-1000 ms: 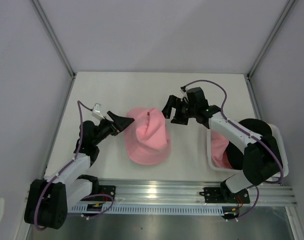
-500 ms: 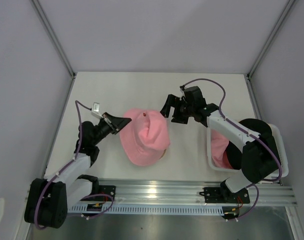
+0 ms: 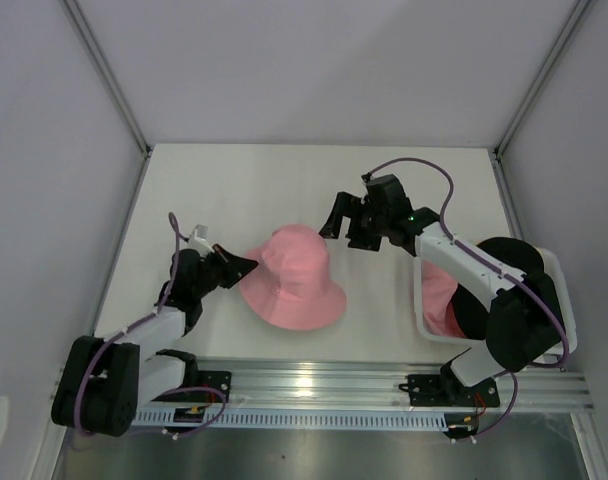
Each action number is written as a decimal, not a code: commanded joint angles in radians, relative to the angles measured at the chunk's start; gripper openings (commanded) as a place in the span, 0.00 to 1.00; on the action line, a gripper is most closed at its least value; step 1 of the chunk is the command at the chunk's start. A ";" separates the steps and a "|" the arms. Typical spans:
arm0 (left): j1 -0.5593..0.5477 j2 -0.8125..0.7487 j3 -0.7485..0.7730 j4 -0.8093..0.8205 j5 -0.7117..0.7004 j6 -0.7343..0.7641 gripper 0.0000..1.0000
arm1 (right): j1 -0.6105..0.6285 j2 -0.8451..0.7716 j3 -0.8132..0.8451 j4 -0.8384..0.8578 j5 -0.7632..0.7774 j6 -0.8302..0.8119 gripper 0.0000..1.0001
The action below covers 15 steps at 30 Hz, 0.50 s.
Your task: Stack the hats
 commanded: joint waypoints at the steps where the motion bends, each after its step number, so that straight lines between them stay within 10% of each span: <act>1: -0.014 0.079 -0.039 0.200 0.016 0.065 0.01 | 0.012 -0.036 0.014 -0.013 0.039 -0.023 0.99; 6: -0.124 0.211 -0.041 0.483 0.063 0.134 0.01 | 0.009 -0.071 0.021 -0.033 0.068 -0.026 1.00; 15: -0.176 0.285 0.055 0.531 0.078 0.235 0.04 | -0.028 -0.157 0.033 -0.119 0.146 -0.054 1.00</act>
